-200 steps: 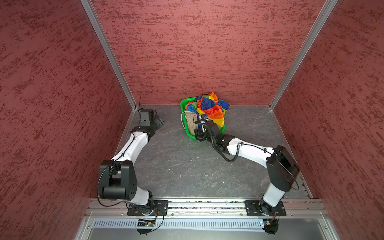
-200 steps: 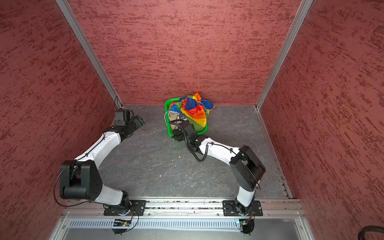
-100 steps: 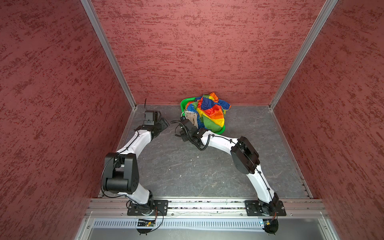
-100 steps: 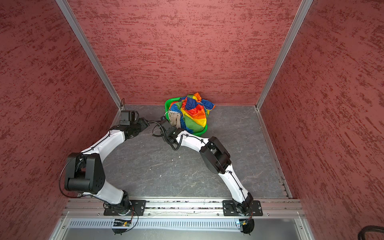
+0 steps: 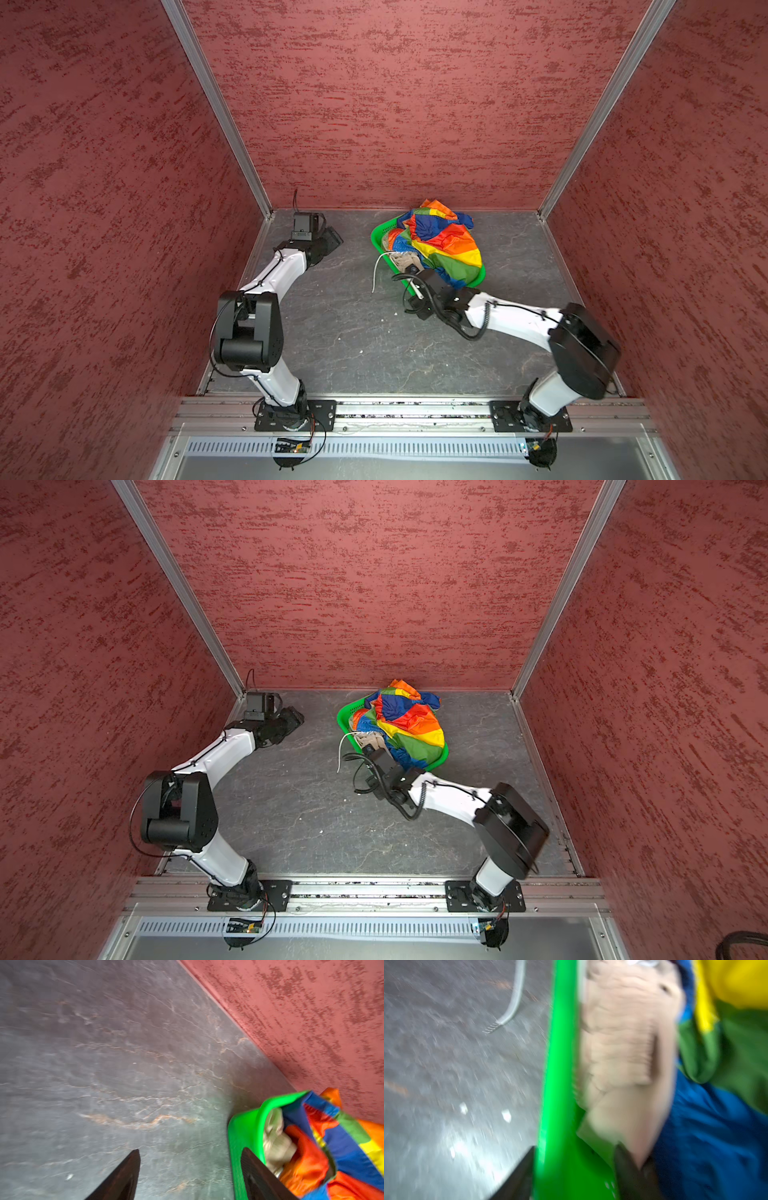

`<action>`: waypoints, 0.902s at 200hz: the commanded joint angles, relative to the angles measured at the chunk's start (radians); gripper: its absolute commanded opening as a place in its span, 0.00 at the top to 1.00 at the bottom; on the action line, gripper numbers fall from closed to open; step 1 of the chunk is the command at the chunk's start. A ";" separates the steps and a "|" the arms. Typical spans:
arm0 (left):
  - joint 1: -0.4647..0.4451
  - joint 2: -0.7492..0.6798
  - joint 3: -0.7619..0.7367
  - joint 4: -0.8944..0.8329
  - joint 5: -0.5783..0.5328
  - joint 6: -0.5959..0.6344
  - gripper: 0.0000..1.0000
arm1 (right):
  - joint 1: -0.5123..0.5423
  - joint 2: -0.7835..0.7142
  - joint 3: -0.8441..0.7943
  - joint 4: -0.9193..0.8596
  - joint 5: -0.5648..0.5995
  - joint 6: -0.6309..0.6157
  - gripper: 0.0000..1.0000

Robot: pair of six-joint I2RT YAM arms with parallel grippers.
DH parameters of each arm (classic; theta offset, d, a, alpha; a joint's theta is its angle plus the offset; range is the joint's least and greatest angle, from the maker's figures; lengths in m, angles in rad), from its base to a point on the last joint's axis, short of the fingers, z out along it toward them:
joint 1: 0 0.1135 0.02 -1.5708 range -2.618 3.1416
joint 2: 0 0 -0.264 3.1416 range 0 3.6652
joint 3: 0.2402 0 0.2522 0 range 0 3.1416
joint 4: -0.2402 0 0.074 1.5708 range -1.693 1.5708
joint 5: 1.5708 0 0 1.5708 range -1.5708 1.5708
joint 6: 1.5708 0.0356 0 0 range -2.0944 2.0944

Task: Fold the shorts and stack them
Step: 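Lower both grippers into the basket onto the rainbow shorts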

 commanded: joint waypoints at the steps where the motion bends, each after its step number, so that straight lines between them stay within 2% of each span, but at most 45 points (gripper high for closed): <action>1: -0.054 0.054 0.063 -0.006 0.020 -0.019 0.22 | -0.087 -0.200 -0.115 0.022 0.068 0.168 0.19; 23: -0.121 0.126 0.147 -0.030 0.018 -0.010 0.23 | -0.238 -0.367 -0.176 -0.033 0.077 0.325 0.17; 56: -0.202 0.214 0.223 -0.028 0.034 -0.021 0.24 | -0.409 -0.464 -0.160 -0.066 -0.032 0.413 0.14; 85: -0.259 0.262 0.260 -0.021 0.051 -0.033 0.25 | -0.536 -0.374 -0.083 -0.130 -0.137 0.477 0.15; 140: -0.339 0.338 0.290 -0.009 0.104 -0.045 0.46 | -0.709 -0.245 -0.039 -0.041 -0.336 0.507 0.17; 162: -0.380 0.355 0.294 -0.003 0.129 -0.060 0.51 | -0.737 -0.197 0.015 -0.028 -0.351 0.492 0.19; 180: -0.419 0.351 0.289 0.005 0.132 -0.073 0.52 | -0.739 -0.156 0.082 -0.054 -0.314 0.454 0.19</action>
